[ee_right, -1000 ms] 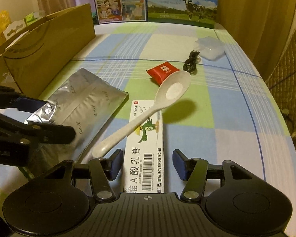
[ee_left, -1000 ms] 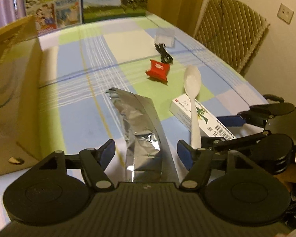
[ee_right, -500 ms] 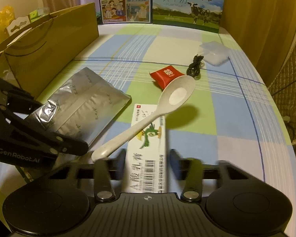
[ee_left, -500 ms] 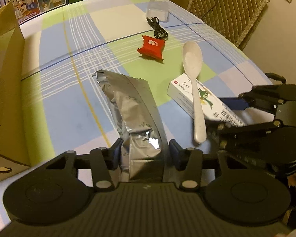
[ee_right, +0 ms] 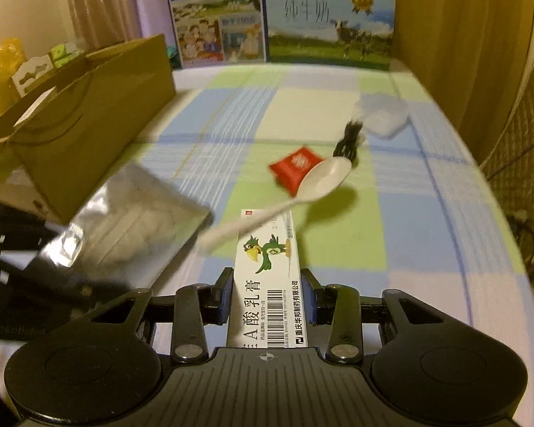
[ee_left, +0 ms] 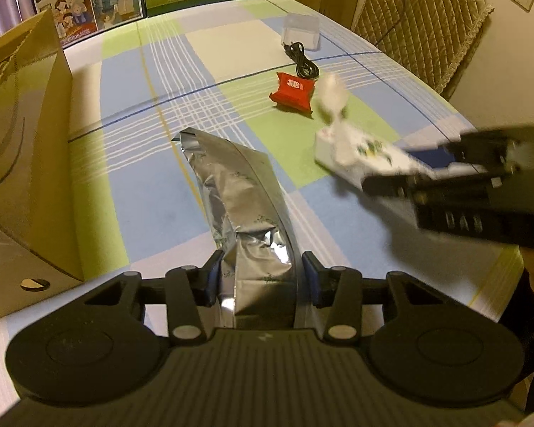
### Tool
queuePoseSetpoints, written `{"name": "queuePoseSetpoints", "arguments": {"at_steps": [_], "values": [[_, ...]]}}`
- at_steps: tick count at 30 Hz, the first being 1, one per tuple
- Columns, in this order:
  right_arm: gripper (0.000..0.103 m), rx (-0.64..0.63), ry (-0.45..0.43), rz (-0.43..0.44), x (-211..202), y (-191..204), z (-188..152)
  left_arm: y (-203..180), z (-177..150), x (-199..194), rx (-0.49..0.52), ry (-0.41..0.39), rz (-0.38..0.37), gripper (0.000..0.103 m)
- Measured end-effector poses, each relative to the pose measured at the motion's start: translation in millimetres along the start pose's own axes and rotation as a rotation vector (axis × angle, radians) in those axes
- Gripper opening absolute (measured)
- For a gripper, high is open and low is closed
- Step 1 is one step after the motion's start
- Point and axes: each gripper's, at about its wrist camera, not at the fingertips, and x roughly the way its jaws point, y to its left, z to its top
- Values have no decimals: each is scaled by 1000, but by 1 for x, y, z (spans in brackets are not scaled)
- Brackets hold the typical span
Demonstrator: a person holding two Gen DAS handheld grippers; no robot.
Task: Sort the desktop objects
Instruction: 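Carry the foil bag with the left gripper while the right carries the ointment box to the cardboard box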
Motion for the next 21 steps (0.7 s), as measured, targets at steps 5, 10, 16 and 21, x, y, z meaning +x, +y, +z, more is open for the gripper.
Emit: {"name": "queuePoseSetpoints", "arguments": {"at_steps": [5,10,16,21], "values": [[35,49,17,-29,-19,1,-22,-5,-7,-7,-1,2,-8,40],[36,51,7,-40,-28,8,-35,-9,-13,-7,-11,21,-19,41],[36,48,1,-56,-24,8,-35,-1,-3,-6,-36,27,-46,43],[39,36,3,-52,-18,8,-36,0,1,6,-21,76,-58,46]]}}
